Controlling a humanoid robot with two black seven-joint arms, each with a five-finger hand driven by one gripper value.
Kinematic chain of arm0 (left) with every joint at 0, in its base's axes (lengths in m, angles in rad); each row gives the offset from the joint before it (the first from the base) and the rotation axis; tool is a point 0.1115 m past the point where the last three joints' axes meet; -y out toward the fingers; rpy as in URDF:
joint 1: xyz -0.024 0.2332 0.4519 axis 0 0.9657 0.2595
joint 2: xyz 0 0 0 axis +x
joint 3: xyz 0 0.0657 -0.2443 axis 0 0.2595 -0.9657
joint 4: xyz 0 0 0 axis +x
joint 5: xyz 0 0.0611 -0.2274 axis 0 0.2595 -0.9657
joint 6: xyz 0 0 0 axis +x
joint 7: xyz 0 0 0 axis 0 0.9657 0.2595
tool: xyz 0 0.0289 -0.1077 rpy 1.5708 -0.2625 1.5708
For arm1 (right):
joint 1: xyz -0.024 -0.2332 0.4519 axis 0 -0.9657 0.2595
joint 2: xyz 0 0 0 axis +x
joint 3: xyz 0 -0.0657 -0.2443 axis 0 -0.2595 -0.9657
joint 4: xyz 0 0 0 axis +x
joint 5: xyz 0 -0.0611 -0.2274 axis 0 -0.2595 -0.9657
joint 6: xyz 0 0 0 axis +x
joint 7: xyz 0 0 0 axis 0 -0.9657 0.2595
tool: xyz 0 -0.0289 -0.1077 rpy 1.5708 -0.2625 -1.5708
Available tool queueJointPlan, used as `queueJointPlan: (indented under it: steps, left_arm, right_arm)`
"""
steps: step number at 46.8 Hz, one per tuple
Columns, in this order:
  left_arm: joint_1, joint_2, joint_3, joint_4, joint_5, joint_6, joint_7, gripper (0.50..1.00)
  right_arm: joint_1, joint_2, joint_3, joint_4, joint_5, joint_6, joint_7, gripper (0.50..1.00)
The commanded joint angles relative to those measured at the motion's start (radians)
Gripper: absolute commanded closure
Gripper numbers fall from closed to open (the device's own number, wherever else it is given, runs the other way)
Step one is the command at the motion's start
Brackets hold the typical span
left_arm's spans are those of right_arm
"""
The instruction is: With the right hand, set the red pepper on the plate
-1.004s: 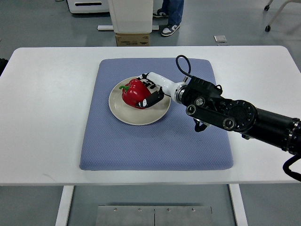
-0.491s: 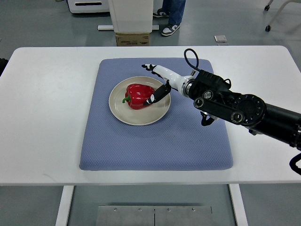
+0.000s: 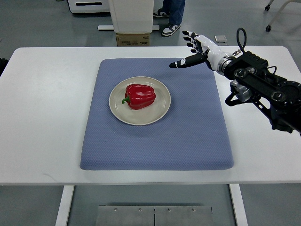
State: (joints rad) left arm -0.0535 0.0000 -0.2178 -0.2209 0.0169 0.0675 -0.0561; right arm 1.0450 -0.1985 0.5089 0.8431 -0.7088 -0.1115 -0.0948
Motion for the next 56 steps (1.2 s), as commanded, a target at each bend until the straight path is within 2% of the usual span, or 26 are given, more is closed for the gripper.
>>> queueJointPlan:
  steps: [1,9,20,35,41,56]
  left_arm:
    - [0.000,0.000,0.000,0.000,0.000,0.000,-0.001,0.500]
    - [0.000,0.000,0.000,0.000,0.000,0.000,-0.001,0.500]
    - [0.000,0.000,0.000,0.000,0.000,0.000,0.001,0.500]
    - [0.000,0.000,0.000,0.000,0.000,0.000,0.001,0.500]
    - [0.000,0.000,0.000,0.000,0.000,0.000,-0.001,0.500]
    - [0.000,0.000,0.000,0.000,0.000,0.000,-0.001,0.500]
  right_arm:
    - [-0.037,-0.010,0.054,0.001,0.014,0.000,0.003,0.502]
    - [-0.131,-0.022,0.184,0.002,0.052,0.000,0.010,0.502]
    - [-0.263,-0.028,0.310,0.017,0.058,0.000,0.089,0.502]
    - [-0.408,-0.028,0.422,0.148,0.058,-0.005,0.144,0.500]
    - [-0.442,-0.025,0.445,0.168,0.058,-0.004,0.162,0.500]
    - [-0.477,-0.025,0.445,0.169,0.058,-0.004,0.162,0.500]
